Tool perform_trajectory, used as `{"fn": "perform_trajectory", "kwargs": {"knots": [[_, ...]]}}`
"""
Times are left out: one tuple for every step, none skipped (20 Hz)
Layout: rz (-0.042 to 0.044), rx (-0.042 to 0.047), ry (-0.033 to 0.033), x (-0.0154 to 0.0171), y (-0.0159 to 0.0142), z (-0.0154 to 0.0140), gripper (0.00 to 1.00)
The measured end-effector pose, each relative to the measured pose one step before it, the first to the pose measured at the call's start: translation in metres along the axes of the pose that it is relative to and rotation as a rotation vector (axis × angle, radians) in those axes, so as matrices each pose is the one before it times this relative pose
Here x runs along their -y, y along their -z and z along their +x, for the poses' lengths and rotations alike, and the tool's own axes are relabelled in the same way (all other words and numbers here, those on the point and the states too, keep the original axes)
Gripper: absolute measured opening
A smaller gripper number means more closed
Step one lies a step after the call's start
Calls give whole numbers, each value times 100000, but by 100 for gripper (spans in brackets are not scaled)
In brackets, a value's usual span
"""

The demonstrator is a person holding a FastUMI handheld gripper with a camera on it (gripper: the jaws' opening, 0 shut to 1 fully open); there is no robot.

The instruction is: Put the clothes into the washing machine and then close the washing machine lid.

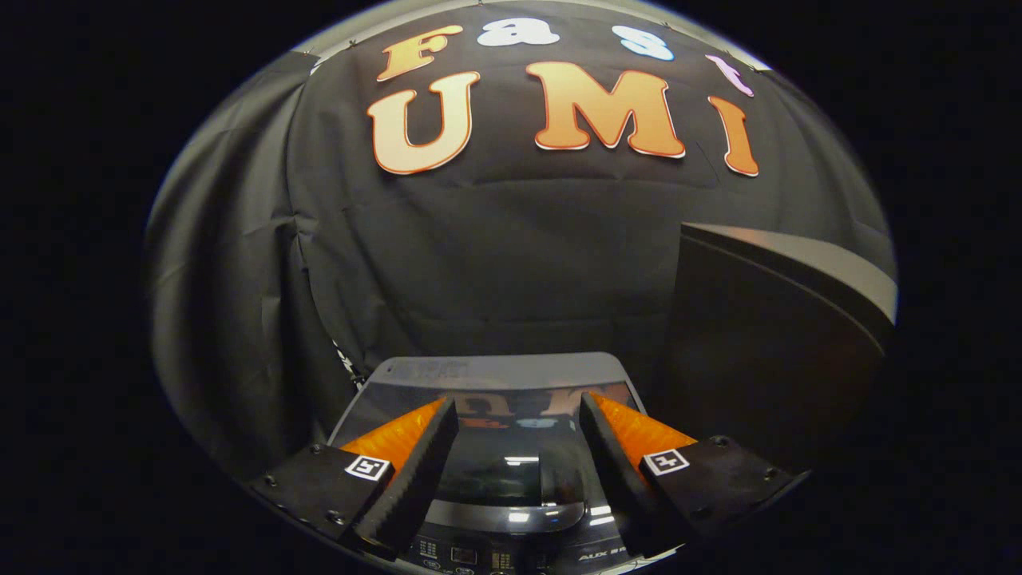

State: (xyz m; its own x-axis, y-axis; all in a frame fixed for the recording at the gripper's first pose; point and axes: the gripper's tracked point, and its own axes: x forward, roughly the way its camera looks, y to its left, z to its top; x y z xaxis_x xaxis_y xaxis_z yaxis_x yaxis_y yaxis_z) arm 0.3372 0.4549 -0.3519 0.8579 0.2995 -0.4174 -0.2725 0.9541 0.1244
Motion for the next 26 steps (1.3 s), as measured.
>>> {"fn": "perform_trajectory", "kwargs": {"knots": [[-1158,-16,-11,-46,72,166,99],[-1930,221,-401,-230,-600,-91,99],[-1994,1188,-499,-115,-664,-313,99],[-1598,1332,-967,-297,-674,-421,99],[-725,1940,-508,-410,-1155,-539,100],[-398,1977,-264,-528,-1426,-847,100],[31,1849,-353,-196,-1485,-777,99],[455,2060,9,-69,-1511,-830,99],[1017,2730,-450,-225,-1530,-761,99],[949,3627,-367,-273,-1875,-836,99],[706,3024,-52,97,-1916,-934,99],[563,2493,517,299,-1733,-1025,99],[228,2925,322,377,-1889,-1163,99],[-594,3007,975,475,-1637,-1073,99],[-875,2757,649,744,-1666,-1075,99],[-873,2444,997,719,-1347,-1125,99],[-499,2161,764,863,-1237,-1253,99],[117,1555,530,828,-1180,-1252,99],[407,893,-394,746,-949,-1055,99],[351,1441,-559,670,-1086,-1285,99],[-8,1019,148,985,-979,-1093,99],[-341,729,711,1153,-659,-1106,99],[-293,765,416,1172,-697,-1182,99],[-285,1009,-186,975,-1031,-1561,99],[-502,1237,-358,1197,-1078,-1692,99],[-653,1354,-219,1192,-1131,-1869,99]]}}
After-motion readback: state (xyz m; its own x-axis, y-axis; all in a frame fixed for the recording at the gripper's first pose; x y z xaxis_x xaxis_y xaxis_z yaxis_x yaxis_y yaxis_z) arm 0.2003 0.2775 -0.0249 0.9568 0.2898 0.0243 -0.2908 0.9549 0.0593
